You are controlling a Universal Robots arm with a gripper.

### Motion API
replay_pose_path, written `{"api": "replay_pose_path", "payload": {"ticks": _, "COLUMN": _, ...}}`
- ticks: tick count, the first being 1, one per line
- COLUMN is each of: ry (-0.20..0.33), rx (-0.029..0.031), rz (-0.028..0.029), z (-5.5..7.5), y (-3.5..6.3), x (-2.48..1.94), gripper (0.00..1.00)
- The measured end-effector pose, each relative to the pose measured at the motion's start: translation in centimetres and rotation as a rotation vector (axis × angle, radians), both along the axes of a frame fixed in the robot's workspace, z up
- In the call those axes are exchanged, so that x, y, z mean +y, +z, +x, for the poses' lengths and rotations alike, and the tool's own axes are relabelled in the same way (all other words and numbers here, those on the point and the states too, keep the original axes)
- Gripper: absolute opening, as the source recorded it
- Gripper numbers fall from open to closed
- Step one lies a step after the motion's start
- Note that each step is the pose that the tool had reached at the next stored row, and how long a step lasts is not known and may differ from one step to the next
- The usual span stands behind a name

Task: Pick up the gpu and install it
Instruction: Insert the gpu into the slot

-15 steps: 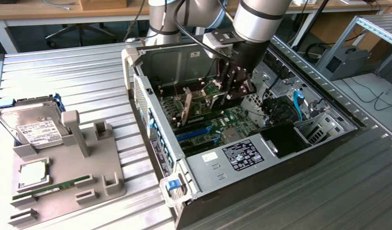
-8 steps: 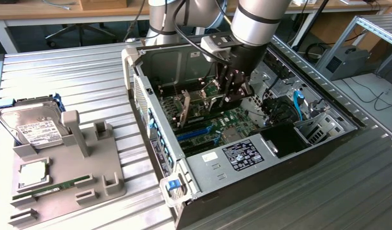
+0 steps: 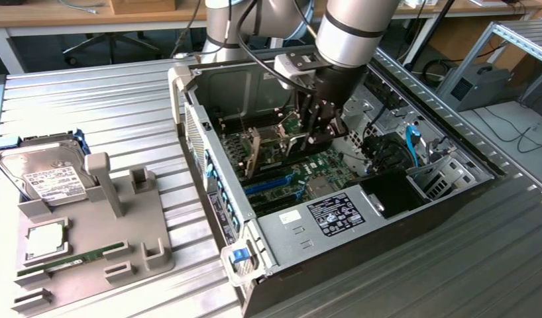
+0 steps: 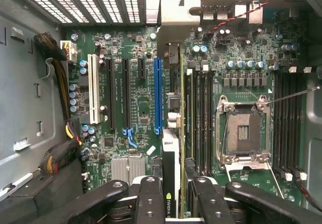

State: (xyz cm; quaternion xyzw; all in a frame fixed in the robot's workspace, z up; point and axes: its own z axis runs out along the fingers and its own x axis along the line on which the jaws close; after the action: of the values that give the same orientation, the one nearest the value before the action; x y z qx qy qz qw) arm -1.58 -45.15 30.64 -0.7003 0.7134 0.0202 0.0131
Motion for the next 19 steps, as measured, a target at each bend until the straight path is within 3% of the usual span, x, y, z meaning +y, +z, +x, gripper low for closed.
{"api": "replay_pose_path", "payload": {"ticks": 19, "ry": 0.000, "rx": 0.0001, "rz": -0.0002, "z": -0.23, "y": -1.05, "x": 0.00, "gripper": 0.27}}
